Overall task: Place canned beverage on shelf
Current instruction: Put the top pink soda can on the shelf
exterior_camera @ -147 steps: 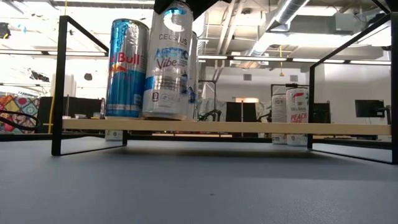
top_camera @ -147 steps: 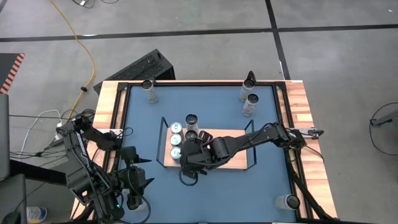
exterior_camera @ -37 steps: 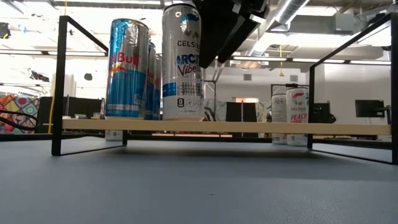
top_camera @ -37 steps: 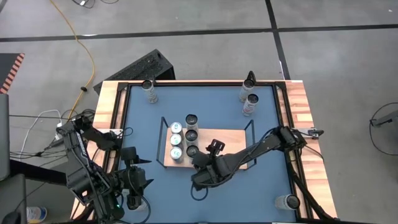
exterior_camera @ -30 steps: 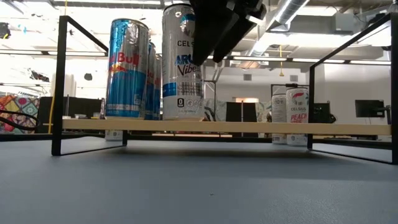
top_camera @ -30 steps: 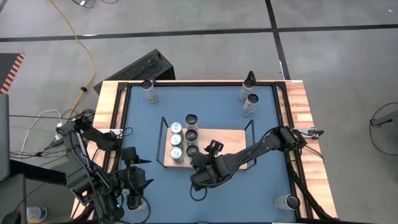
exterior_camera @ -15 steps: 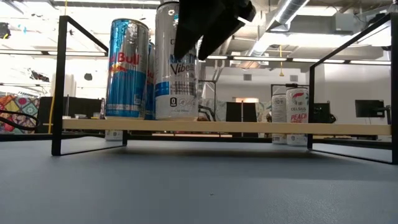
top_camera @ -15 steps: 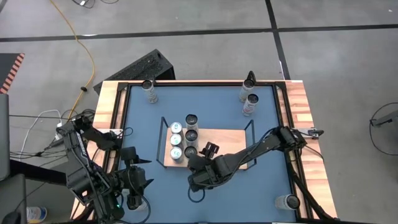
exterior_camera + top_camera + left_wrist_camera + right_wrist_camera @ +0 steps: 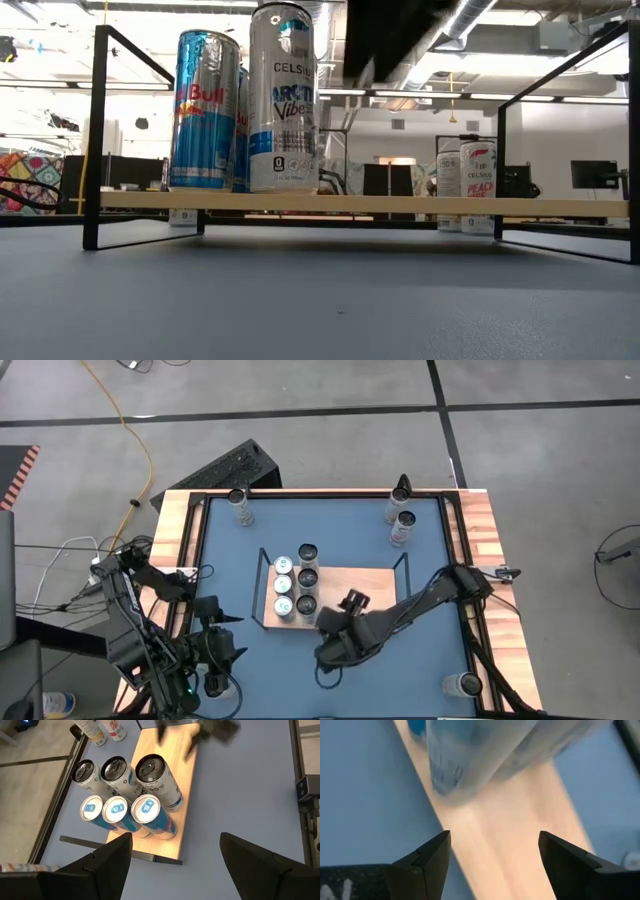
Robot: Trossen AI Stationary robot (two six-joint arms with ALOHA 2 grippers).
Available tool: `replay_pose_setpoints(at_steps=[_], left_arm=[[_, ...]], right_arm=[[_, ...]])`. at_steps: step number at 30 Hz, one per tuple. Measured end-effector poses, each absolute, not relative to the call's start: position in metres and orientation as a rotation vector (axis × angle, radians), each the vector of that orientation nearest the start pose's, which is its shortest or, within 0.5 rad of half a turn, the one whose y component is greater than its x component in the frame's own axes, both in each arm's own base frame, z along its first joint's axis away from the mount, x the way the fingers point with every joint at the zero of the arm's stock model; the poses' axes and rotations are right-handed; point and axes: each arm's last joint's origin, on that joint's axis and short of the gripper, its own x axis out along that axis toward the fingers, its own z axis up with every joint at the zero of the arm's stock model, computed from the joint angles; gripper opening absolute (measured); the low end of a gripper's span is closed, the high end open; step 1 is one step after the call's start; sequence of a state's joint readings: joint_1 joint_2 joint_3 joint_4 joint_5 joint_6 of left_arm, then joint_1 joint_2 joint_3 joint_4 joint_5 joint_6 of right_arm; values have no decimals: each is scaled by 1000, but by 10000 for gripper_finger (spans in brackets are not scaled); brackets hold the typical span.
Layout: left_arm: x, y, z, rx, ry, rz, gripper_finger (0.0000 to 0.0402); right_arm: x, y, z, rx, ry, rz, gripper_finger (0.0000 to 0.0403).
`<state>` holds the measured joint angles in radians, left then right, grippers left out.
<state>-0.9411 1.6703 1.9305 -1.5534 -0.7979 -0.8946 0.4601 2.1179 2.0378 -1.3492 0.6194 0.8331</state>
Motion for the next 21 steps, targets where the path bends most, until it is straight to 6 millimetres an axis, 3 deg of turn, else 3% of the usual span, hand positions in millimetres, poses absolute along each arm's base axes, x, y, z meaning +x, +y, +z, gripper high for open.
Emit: replay_pose_setpoints(at_steps=[4,10,13,17,21], left_arm=[[191,-222,403,156,774,243,286],[192,-222,403,121,767,253,286],[192,-224,403,84,765,245,286],[190,-228,403,65,777,218,286],[190,-228,403,63,787,208,286]], right_arm=[[352,141,343,-27,997,-614,283],[307,63,395,105,937,-771,283],[281,17,400,196,930,-901,283],[250,-37,379,304,981,-1100,283],[222,-76,358,434,1008,-1194,283]])
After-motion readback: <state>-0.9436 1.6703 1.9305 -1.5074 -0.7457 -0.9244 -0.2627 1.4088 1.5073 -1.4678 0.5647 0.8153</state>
